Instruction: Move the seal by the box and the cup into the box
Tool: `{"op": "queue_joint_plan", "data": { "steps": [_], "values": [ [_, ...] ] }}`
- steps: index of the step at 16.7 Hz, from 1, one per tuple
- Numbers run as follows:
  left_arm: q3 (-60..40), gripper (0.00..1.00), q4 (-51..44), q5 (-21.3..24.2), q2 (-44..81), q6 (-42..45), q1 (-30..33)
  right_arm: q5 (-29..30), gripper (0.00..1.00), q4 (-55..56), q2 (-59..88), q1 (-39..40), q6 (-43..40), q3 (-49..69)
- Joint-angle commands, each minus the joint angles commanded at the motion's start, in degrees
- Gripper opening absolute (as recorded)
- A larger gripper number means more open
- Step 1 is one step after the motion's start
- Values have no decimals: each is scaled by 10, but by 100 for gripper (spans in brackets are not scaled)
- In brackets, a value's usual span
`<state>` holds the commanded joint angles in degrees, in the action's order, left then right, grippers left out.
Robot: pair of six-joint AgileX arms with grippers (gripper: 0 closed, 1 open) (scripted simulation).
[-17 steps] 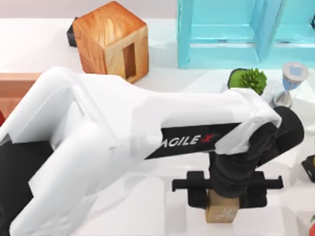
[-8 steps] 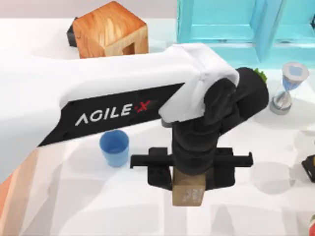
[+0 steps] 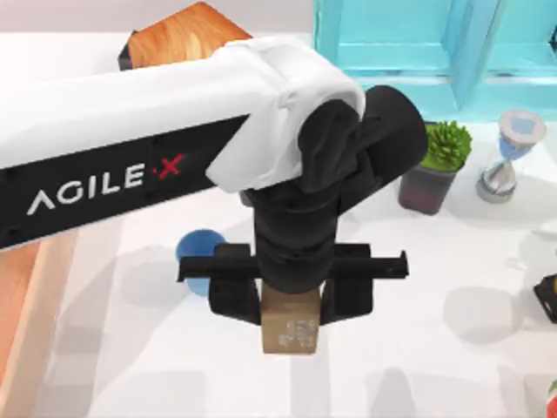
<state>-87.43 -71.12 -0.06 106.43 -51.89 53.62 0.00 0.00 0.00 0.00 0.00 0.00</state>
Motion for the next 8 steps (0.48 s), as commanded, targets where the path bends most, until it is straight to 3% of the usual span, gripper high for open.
{"op": "queue_joint_plan", "data": {
  "steps": [3, 8],
  "values": [
    [21, 0, -4, -1, -23, 21, -20, 0, 100, 0, 0, 0, 0, 0],
    [130, 0, -21, -2, -147, 126, -125, 0, 100, 0, 0, 0, 0, 0]
  ]
}}
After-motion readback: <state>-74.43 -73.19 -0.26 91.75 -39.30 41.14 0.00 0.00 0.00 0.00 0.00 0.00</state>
